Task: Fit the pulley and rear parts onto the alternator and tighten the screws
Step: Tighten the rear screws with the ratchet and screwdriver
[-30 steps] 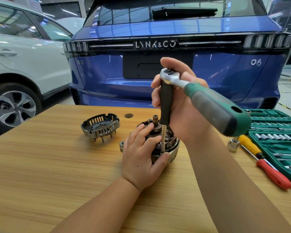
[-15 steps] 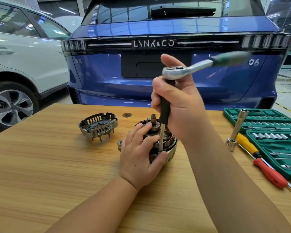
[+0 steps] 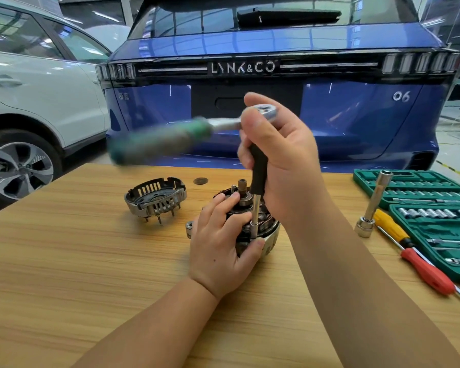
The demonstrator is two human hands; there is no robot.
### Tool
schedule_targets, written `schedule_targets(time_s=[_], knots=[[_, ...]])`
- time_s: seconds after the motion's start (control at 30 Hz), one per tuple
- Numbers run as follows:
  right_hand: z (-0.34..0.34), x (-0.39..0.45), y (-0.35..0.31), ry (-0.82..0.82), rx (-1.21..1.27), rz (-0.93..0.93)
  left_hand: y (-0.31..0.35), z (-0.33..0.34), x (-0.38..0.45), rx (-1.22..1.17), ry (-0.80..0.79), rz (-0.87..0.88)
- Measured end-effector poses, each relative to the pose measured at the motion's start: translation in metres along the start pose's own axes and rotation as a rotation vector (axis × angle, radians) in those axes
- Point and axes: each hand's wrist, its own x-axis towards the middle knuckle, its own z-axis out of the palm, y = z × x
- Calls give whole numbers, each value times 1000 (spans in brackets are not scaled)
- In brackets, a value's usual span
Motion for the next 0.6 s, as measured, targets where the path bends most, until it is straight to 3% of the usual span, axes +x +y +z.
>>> schedule_targets(time_s=[0.07, 0.13, 0.2, 0.37, 0.5, 0.6], knots=[[0, 1, -4, 163, -82, 26, 0, -1, 0, -4, -5, 0], [-3, 3, -8, 225, -102, 98, 0, -1, 0, -9, -3, 3], [-4, 2, -10, 136, -45, 119, 1, -1, 0, -7, -1, 0], [7, -2, -1, -56, -105, -178, 0, -1, 1, -31, -27, -17], [3, 0, 4, -105, -54, -158, 1, -2, 0, -22, 11, 3], [-3, 3, 4, -131, 125, -52, 1, -1, 1, -10, 40, 30]])
